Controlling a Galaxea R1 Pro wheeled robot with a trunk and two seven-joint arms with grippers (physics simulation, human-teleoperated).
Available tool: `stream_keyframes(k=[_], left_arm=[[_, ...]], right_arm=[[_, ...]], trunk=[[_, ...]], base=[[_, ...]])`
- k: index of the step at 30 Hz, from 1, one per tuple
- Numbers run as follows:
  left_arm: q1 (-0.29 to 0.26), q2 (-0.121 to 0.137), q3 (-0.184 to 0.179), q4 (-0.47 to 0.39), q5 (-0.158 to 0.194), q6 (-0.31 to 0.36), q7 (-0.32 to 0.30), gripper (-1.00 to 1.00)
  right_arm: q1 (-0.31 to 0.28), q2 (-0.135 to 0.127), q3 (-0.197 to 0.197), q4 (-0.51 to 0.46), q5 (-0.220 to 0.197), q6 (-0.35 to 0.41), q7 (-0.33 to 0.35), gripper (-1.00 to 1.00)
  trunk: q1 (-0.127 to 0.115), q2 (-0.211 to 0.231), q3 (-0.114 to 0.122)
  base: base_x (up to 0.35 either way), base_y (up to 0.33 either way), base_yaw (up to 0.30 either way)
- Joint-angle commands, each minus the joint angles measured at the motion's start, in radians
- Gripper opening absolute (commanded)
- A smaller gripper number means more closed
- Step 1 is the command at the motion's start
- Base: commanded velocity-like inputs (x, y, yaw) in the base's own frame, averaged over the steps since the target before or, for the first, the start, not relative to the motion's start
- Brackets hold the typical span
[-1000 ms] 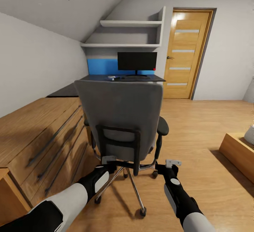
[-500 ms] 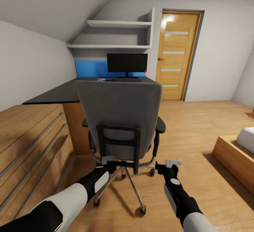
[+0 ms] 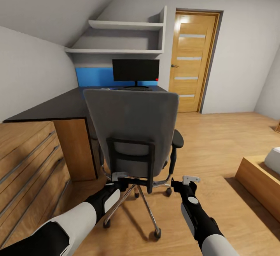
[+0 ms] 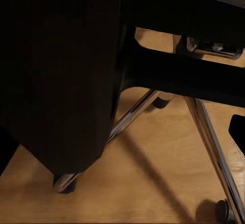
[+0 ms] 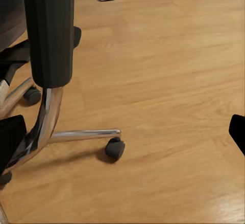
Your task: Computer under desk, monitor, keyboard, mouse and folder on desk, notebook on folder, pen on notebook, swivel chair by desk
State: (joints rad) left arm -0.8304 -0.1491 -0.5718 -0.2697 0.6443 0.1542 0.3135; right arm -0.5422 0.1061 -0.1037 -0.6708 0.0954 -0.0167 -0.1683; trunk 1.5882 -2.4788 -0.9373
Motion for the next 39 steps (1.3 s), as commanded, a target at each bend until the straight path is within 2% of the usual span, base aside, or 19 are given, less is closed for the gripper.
stream_keyframes(k=[1, 13, 25, 39], left_arm=[[-0.001, 0.0, -0.011, -0.003, 0.008, 0.004, 0.005, 1.0], [-0.001, 0.0, -0.013, -0.003, 0.009, 0.004, 0.006, 1.0], [-0.001, 0.0, -0.013, -0.003, 0.009, 0.005, 0.005, 1.0], [-0.001, 0.0, -0.012, -0.003, 0.009, 0.005, 0.005, 1.0]], right_arm=[[-0.001, 0.002, -0.004, 0.0, 0.01, -0.002, 0.0, 1.0], [-0.001, 0.002, -0.004, 0.001, 0.009, -0.002, 0.0, 1.0], [-0.001, 0.004, -0.004, 0.004, 0.009, -0.002, -0.001, 1.0], [-0.001, 0.008, -0.002, 0.007, 0.008, -0.003, -0.001, 1.0]], trunk=[[0.0, 0.0, -0.001], [0.0, 0.0, -0.001], [0.0, 0.0, -0.001], [0.0, 0.0, -0.003]], base=[[0.289, -0.006, -0.001], [0.042, -0.001, 0.0], [-0.226, 0.0, 0.013], [-0.029, 0.0, 0.188]])
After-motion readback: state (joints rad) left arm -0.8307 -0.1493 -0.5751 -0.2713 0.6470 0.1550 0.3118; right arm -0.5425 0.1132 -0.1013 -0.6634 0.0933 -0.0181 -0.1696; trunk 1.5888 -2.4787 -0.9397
